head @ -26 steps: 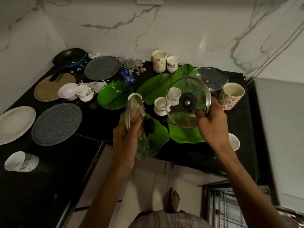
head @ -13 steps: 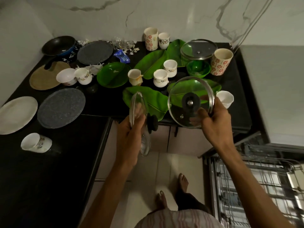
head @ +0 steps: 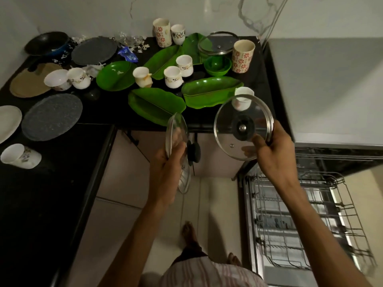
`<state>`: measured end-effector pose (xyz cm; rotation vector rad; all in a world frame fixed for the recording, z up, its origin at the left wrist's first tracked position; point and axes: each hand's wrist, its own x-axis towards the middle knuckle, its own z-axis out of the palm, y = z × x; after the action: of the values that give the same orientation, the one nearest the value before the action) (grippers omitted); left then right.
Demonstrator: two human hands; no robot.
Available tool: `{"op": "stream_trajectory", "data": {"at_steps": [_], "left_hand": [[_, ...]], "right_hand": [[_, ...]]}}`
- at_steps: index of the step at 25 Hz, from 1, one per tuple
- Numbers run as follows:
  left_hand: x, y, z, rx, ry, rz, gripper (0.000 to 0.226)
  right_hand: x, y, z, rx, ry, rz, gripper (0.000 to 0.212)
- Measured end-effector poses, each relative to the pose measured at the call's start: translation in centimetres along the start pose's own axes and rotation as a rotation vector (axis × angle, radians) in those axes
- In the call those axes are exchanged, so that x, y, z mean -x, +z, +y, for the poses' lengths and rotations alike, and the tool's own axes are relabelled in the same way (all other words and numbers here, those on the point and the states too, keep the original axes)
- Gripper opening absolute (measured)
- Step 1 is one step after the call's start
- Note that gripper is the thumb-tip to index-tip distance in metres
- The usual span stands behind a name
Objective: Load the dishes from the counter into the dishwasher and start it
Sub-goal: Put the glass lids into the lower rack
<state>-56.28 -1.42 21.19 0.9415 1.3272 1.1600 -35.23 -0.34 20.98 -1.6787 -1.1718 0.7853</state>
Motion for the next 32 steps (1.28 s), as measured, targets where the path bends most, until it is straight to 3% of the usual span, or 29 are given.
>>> {"op": "stream_trajectory", "data": {"at_steps": [7,12,23,32], "left_hand": [[8.5,6.2,-4.1,-0.051,-0.006,0.044,0.015],[13.6,9.0,-7.0,-0.073,-0.023,-0.013,0.01],[19.0,9.5,-11.8,-0.045,-0.061,-0.13,0.035],[23.3,14.8,-16.4,-0.057,-0.113,-0.15,0.026]], "right_hand": [[5.0,-9.1,5.4,0.065,-0.02,-0.049,0.027],[9.2,-13.7,8.6,0.084,0.046,-0.063,0.029],[17.3,-18.6,13.7,0.086,0.226,0.081,0.033],[21.7,-25.7,19.7,0.201,0.319,0.166,0.03]]}}
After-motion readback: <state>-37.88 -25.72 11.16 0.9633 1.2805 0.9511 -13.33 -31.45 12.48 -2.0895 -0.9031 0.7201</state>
